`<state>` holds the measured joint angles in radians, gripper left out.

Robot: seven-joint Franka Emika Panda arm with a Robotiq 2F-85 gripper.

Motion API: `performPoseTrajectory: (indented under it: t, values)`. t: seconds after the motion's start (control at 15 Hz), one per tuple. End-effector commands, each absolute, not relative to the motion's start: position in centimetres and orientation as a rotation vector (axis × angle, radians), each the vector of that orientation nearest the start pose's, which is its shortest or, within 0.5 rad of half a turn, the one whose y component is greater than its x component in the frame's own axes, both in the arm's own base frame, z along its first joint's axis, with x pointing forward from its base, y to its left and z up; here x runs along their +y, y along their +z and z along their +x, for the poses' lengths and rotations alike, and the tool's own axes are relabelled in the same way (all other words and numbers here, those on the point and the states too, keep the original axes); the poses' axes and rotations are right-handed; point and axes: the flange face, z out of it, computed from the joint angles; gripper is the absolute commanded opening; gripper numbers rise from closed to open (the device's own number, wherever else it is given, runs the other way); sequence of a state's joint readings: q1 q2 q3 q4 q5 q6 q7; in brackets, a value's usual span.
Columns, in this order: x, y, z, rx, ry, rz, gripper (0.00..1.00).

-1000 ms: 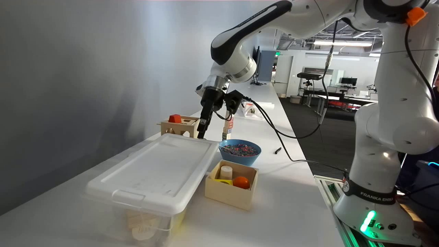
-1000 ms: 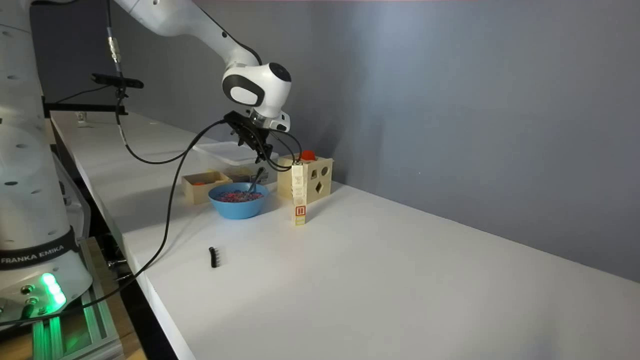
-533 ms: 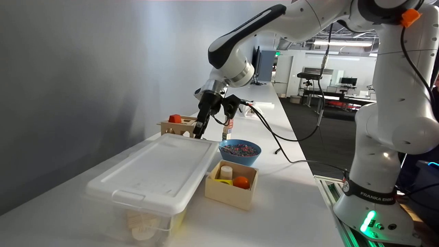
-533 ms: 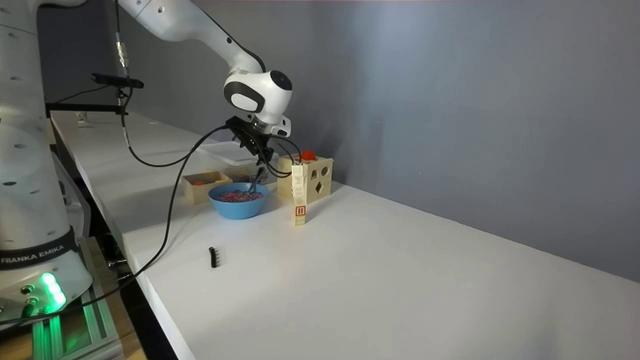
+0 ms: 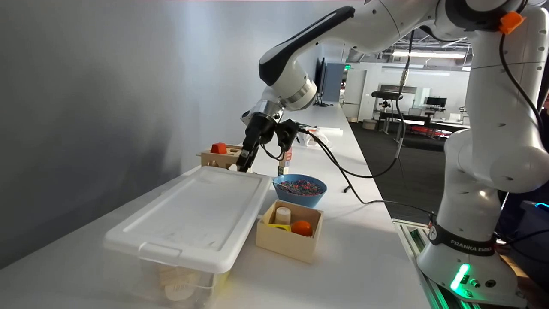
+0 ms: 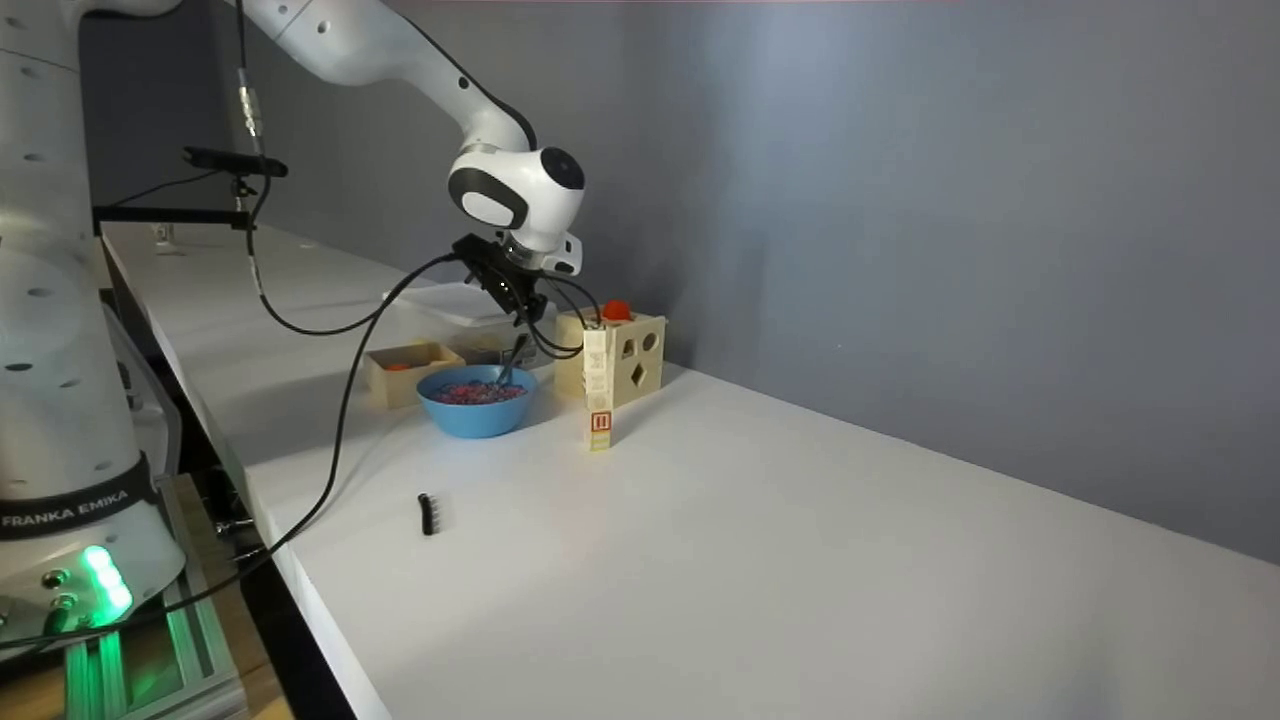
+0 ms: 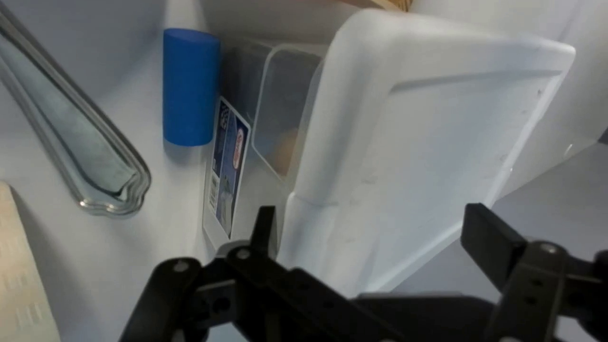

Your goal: Remove the white lid from the clear container then place the objects in the wooden box into the container.

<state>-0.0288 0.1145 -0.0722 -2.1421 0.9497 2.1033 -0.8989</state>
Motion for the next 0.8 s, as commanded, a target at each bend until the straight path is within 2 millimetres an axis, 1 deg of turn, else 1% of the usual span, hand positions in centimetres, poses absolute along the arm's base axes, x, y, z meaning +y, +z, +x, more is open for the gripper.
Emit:
performPoseTrajectory:
  t: [0.0, 0.33, 0.4, 0.47, 0.53, 0.73]
  values:
    - [-1.73, 36.89, 55.04, -0.282, -0.348, -2.324, 1.00]
    - [-1.41, 37.26, 54.84, -0.293, -0.347, -2.312, 0.99]
    - [-1.34, 37.40, 54.82, -0.297, -0.349, -2.308, 0.74]
    - [-1.28, 37.46, 54.85, -0.301, -0.353, -2.305, 0.74]
    - [-1.24, 37.45, 54.89, -0.301, -0.354, -2.299, 0.72]
    - [-1.11, 37.45, 54.94, -0.298, -0.354, -2.289, 0.50]
